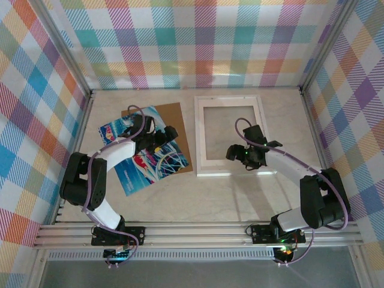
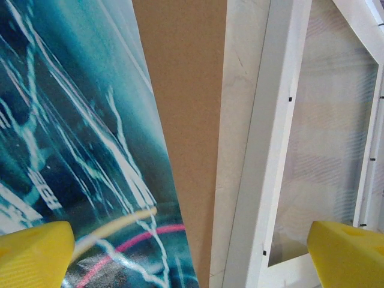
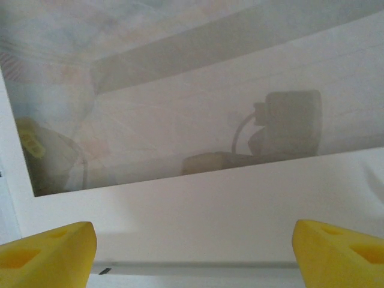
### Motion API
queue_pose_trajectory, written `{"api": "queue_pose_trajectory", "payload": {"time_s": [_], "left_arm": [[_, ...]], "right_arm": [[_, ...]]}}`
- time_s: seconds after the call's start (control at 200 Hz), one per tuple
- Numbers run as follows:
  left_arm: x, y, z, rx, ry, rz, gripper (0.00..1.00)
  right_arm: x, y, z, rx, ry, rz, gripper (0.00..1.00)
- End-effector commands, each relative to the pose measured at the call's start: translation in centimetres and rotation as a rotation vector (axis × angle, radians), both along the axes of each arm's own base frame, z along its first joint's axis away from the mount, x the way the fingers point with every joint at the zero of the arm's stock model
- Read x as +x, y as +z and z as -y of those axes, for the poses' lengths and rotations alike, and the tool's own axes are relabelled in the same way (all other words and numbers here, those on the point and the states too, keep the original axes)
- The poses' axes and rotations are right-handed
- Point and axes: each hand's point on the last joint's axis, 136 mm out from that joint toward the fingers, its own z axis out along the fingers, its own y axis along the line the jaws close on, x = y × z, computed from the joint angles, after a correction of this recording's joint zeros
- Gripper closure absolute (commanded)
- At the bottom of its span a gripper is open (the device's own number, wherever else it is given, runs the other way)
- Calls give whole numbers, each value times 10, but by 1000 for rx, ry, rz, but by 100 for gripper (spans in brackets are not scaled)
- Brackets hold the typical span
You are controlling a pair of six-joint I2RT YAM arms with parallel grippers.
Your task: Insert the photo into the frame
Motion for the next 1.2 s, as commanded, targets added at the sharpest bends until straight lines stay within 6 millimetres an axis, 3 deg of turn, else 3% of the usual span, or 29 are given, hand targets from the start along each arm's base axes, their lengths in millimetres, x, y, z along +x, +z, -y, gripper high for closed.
{"api": "queue_pose_trajectory", "payload": {"time_s": [0.0,0.02,0.05,0.265,0.36,0.5,0.645,0.85,0.94,1.09,1.195], "left_arm": [[-7,4,-9,52,10,15,0],[-8,4,-10,56,12,18,0],[-8,5,-12,62,19,21,0],[-14,5,-31,97,79,13,0],[-23,0,-49,113,125,-15,0],[-43,-9,-85,133,219,-57,0],[-73,-21,-116,173,300,-120,0],[-93,-37,-134,169,363,-164,0],[-93,-43,-135,155,373,-176,0],[-95,-53,-134,152,372,-207,0],[-99,-58,-137,159,376,-220,0]], "right_arm": [[20,35,-8,21,28,100,14],[21,38,-11,30,35,104,12],[25,42,-15,49,47,111,0],[54,67,-54,181,123,157,1],[61,66,-71,137,194,132,1],[64,60,-114,93,313,117,3],[55,43,-168,93,425,67,11],[35,13,-232,77,551,6,39],[32,-2,-243,33,567,-25,51],[29,-16,-249,-27,570,-44,54],[28,-28,-244,-91,549,-70,54]]}}
